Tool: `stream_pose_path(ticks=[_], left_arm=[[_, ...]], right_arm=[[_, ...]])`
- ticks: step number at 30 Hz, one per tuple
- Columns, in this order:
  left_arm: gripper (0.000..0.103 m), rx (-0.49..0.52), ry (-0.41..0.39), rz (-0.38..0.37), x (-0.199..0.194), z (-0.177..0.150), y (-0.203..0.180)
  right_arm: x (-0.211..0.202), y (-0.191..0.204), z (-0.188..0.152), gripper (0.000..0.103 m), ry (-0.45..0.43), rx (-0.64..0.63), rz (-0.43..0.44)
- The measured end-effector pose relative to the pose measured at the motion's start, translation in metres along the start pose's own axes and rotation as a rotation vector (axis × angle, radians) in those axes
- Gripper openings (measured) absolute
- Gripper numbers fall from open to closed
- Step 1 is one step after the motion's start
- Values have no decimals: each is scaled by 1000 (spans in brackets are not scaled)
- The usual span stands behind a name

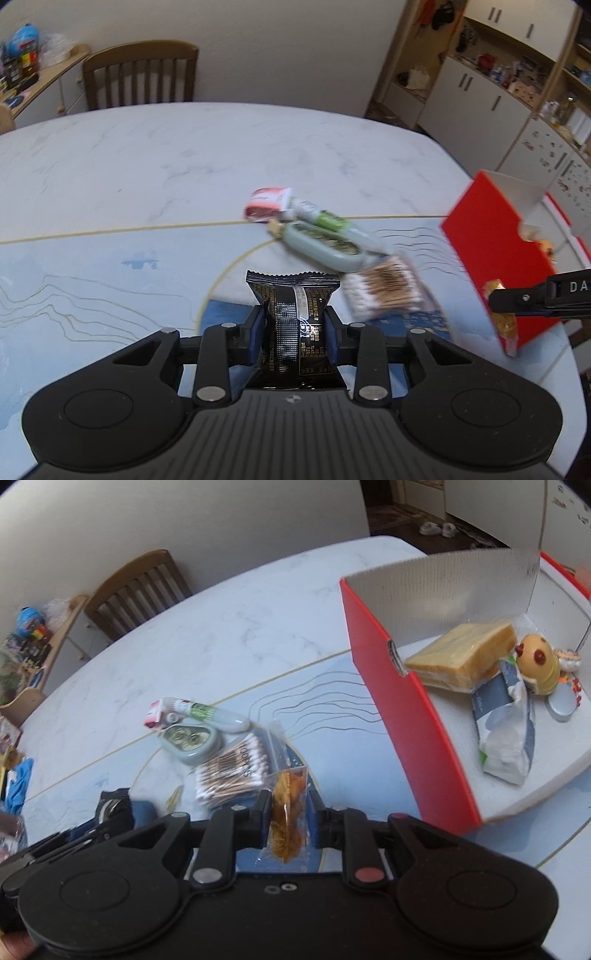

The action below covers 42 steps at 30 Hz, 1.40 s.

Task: Organize objects
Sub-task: 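Carry the black packet and orange snack stick over the red shoebox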

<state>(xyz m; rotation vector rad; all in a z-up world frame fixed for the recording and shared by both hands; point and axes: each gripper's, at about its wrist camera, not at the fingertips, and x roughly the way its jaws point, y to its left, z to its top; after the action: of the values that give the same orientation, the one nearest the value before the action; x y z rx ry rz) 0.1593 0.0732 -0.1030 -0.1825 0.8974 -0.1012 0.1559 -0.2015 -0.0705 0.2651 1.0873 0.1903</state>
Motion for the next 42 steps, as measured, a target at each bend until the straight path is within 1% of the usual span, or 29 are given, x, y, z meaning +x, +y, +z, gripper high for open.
stream_pose_path(ticks=[5,9,11,15,18,20,28,35,39,42], left_arm=[[32,31,-17,-44,-18,4,-24],[32,67,-15,-87,-27,9,-46],[32,88,-14,-97,-30,11,-58],[32,118,-19,-115,-37,15,-81],[32,140,-25,-127,-40,19,-98],[32,156,-28,-132,-40,22,-111],[32,219,-34,-165,-33,32,-165],[32,295,-31,-191,-19,37,-221],[32,334,-10,-201,-5,37,-249],[32,370,18,-187,9,34,-267]], right_arm=[[-26,-5,-2,19,-27,-38,34],[-46,-17,0,19,-37,-48,69],[-55,-24,2,19,-43,-47,88],[-72,-39,7,19,-70,-75,96],[-86,-52,13,19,-105,-122,79],[-93,-64,19,19,-120,-129,76],[-111,-119,33,19,-165,-109,45],[-116,-162,43,19,-187,-74,30],[-117,-185,51,19,-201,-60,16],[-116,-202,56,19,-208,-48,5]])
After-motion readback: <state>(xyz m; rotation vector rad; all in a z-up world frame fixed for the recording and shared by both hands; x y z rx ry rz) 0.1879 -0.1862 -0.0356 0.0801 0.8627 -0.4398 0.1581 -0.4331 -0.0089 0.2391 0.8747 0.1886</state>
